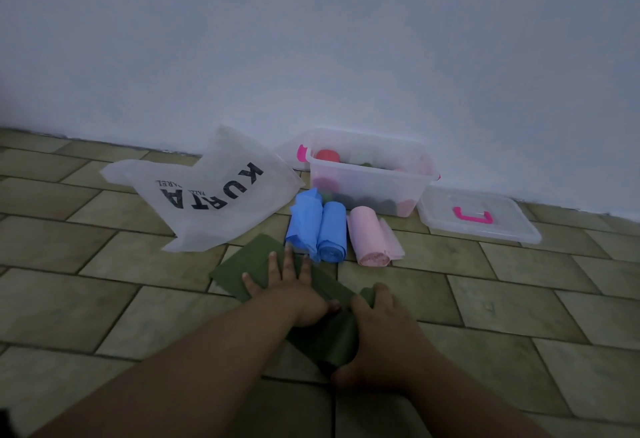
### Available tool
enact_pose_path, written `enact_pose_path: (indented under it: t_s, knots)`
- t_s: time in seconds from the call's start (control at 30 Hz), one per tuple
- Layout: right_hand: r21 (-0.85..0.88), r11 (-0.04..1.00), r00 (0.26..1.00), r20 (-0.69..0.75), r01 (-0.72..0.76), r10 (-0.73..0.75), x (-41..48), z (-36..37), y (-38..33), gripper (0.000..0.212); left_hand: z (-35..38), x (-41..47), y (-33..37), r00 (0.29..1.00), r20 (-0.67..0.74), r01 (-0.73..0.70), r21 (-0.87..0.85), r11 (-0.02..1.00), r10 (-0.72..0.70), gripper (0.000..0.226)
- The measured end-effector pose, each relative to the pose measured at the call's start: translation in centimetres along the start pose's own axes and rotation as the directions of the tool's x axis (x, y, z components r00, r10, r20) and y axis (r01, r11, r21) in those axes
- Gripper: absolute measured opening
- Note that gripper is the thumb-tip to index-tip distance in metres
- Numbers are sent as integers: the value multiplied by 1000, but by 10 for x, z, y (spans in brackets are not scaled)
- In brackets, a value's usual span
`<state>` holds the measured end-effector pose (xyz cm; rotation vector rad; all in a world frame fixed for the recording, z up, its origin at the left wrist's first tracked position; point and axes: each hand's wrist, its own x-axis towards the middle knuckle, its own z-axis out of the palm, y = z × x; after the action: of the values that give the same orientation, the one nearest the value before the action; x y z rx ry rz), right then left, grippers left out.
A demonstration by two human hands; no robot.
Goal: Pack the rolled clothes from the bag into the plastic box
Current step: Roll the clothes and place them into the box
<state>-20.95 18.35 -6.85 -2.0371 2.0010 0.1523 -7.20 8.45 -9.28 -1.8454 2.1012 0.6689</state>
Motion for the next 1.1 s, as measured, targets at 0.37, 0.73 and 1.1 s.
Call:
enact_pose_path:
  t_s: [0.37,0.73,1.1]
  knots:
    - [-187,982,996,85,-24,41,15,-13,-20,107,-2,-48,-3,954,-188,-284,-305,909,235,51]
    - [245,956,985,19,161,-171,-14,-32,15,62,-6,-68,1,938,14,-338,-187,923,346,38]
    - [267,953,986,45,140,-158,-3,-27,22,36,9,-84,6,868,-240,-418,120,900,435,47]
